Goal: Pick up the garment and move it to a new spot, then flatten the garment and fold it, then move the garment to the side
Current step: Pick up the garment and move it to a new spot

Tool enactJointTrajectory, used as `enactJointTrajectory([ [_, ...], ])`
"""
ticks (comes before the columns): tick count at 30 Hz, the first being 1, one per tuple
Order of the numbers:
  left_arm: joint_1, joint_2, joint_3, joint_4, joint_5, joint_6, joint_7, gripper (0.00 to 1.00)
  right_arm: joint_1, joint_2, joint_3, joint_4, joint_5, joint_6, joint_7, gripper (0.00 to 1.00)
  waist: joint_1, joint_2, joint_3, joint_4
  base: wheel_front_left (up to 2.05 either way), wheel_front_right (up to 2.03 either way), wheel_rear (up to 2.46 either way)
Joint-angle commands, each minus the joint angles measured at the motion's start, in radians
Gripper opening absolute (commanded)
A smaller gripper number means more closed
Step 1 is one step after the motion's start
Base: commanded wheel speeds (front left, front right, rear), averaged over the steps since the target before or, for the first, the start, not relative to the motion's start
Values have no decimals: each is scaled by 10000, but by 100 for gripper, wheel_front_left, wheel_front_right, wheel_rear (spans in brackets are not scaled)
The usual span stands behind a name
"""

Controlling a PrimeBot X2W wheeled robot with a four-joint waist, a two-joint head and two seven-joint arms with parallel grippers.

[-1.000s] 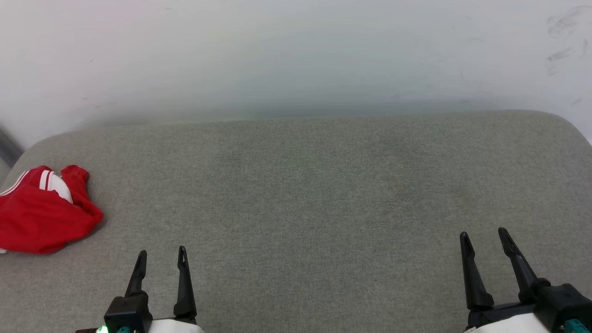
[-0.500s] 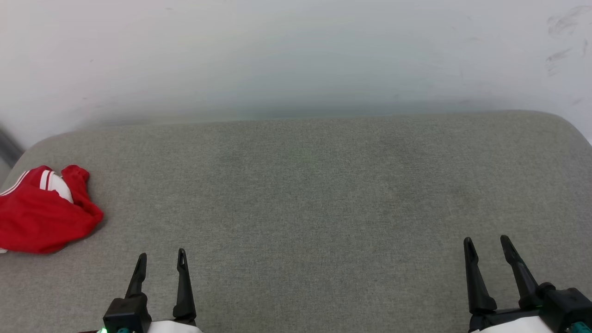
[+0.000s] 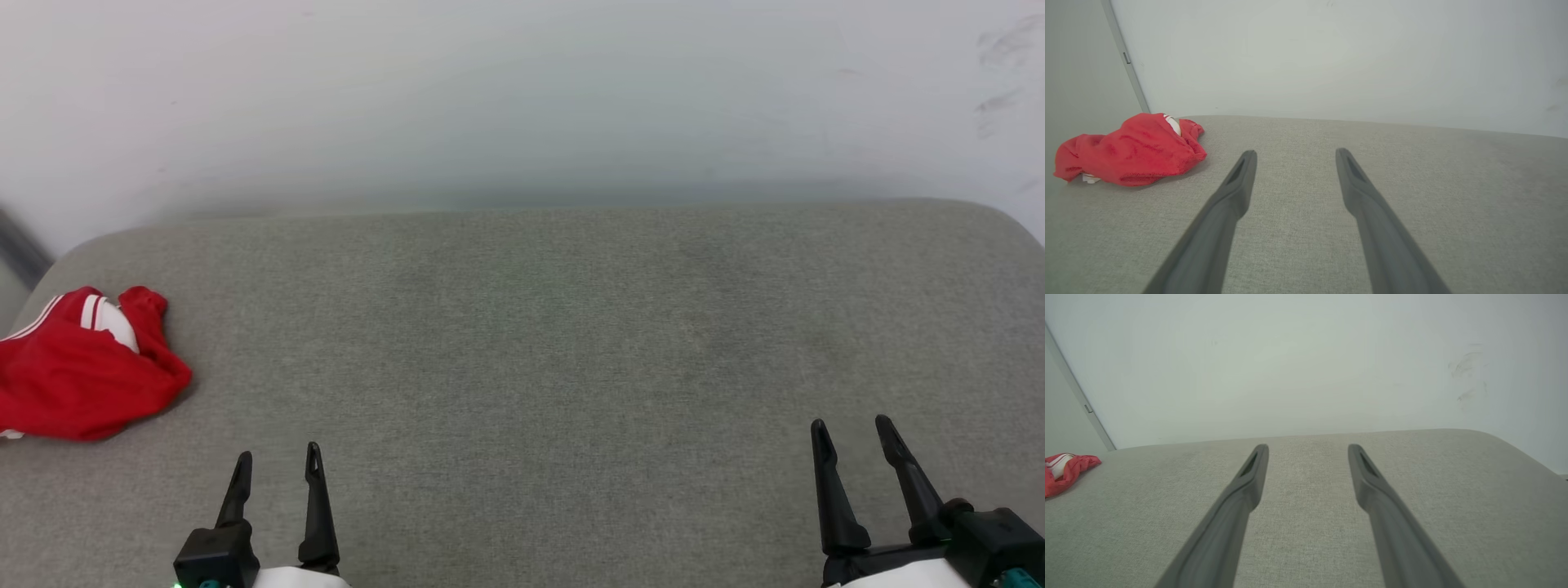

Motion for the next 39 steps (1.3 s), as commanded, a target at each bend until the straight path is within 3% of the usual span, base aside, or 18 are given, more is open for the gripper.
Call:
enactJointTrajectory([
  [1,-33,12,68,0,-78,40,-28,100,-4,9,38,-57,-2,-3,-21,100,0,0,5,64,0,0,0],
  [31,171,11,903,-116,48,505,-28,100,293,9,440,-401,-729,-3,-21,100,0,0,-172,3578,0,0,0],
  [39,277,11,904,-167,-20,602,-28,100,317,11,508,-383,-859,-3,-21,100,0,0,-137,4205,0,0,0],
])
